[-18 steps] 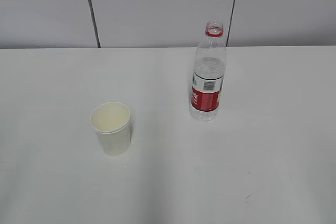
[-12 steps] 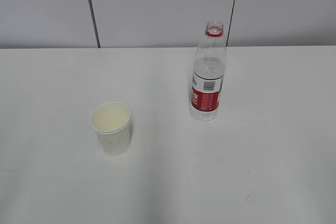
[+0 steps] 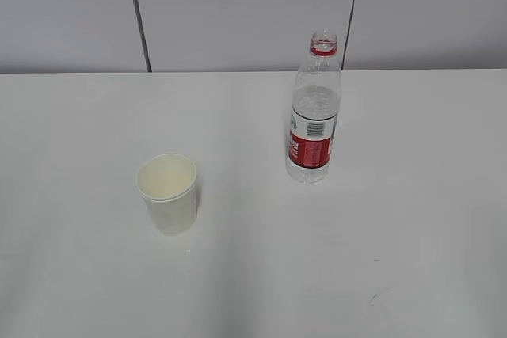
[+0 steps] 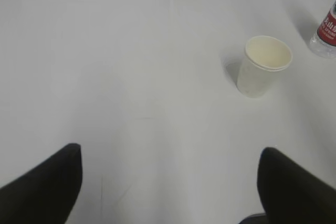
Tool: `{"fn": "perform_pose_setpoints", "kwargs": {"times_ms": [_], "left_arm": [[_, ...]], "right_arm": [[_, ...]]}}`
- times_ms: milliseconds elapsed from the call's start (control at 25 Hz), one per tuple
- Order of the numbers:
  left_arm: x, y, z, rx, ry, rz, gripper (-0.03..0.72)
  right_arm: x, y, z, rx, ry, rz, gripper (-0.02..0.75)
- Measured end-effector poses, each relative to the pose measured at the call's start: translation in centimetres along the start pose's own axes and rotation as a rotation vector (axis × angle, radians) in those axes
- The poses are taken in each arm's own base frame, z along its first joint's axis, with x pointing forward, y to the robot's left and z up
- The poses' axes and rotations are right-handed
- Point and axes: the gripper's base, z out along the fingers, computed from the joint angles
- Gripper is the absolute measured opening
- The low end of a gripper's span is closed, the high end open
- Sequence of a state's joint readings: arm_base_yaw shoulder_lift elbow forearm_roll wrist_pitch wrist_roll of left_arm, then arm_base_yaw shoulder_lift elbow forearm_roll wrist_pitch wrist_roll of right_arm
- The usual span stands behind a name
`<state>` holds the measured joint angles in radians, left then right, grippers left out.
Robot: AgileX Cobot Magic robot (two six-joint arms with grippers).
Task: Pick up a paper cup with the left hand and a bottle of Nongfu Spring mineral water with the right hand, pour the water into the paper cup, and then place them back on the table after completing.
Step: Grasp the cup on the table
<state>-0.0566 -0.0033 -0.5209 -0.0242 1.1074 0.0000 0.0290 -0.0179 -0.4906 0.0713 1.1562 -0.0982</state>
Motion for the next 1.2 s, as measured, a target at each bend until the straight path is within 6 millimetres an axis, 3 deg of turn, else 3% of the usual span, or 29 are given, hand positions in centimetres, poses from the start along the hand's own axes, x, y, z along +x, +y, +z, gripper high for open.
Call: {"fn": "perform_pose_setpoints", "kwargs": {"times_ms": [1040,1200], "left_arm": [[0.0,0.0,0.0,0.0,0.0,0.0,0.59],[-0.05,0.0,-0.05,0.0,-0.003,0.0,0.589]], "right_arm": [[-0.01,0.08,0.0,-0.008,-0.001,0.004,0.587],[-0.79,0.04,-0.19,-0.006,-0.046,0.005,0.587]]}}
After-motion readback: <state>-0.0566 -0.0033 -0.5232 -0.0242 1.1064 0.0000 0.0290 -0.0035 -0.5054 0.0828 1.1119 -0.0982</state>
